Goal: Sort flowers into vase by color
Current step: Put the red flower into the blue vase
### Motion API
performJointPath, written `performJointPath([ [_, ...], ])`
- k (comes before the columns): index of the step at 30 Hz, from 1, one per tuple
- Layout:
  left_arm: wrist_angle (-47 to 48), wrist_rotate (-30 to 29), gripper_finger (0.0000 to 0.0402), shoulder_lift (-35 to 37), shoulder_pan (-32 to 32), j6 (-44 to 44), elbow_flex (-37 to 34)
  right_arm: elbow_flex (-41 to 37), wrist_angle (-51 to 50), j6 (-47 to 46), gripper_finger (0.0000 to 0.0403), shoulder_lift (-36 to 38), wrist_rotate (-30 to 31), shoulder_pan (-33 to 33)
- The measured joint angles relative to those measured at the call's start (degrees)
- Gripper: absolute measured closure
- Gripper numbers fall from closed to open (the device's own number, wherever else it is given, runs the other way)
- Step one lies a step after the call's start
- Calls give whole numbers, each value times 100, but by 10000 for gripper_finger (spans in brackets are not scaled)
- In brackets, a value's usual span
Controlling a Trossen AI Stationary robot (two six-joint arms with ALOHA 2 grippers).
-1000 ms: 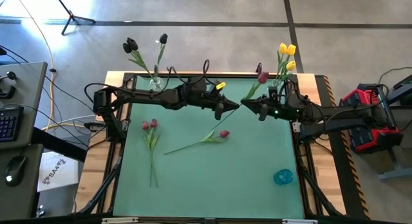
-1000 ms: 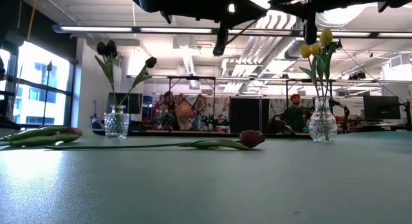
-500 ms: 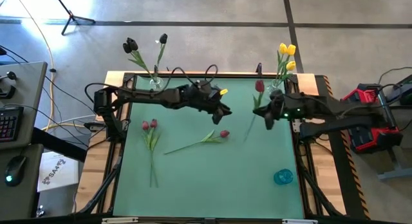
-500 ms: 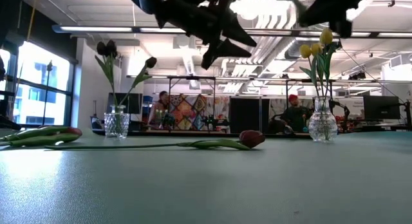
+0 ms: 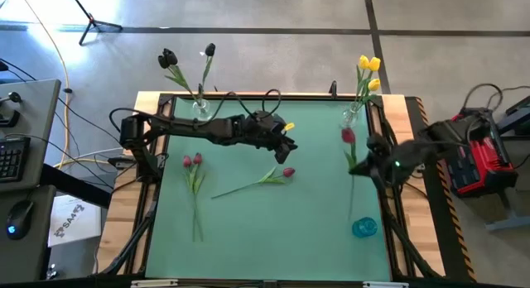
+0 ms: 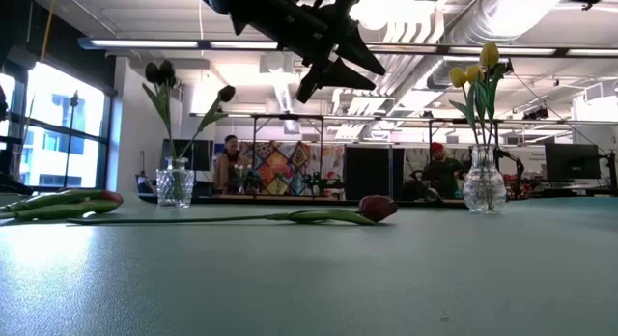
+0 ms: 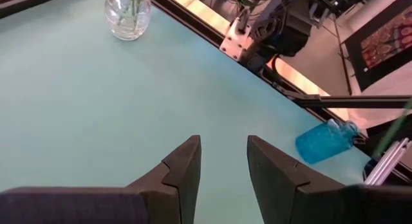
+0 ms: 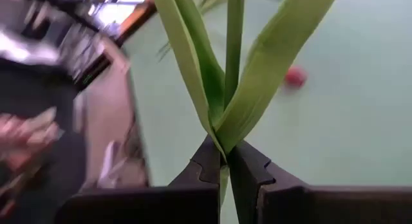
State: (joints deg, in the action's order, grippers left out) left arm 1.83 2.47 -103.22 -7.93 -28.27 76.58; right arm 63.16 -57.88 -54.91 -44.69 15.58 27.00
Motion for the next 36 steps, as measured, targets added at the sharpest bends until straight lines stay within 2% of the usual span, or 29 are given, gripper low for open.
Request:
performJointPath([
  [4,-6,-138,286,0,99,-158,0,17,-289,-645,403,-68,-45,891],
  [10,-38,-456,286,0,275,-611,0,17,-633,-1107,403,-150,440,1726],
  [18,-38,-827,286,0,660,-830,0,257,-1235,-1102,403,-150,707,2042],
  [25,-31,-1361,286,0,1003,-905,0,259,-1702,-1126,403,-309,1300,2307],
  [36,15,-1656,286,0,1089,-907,0,259,-1415,-1510,403,-866,1135,2943],
])
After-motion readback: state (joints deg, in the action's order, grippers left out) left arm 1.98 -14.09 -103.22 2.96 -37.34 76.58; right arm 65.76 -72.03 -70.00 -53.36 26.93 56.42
